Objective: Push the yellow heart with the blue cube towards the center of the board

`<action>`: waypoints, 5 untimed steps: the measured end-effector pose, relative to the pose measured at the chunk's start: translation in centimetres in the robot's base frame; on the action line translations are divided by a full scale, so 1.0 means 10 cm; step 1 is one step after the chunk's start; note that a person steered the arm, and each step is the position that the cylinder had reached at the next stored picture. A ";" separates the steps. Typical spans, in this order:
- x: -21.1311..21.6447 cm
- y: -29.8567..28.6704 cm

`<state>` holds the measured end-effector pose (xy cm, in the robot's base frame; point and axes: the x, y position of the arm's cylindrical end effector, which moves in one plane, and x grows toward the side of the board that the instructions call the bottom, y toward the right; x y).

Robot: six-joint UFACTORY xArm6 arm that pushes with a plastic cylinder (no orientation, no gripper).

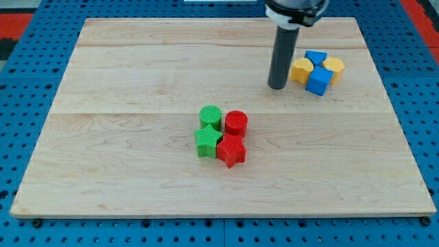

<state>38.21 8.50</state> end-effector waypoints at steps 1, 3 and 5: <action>0.10 -0.25; 0.55 0.42; 0.24 1.25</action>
<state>40.57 20.98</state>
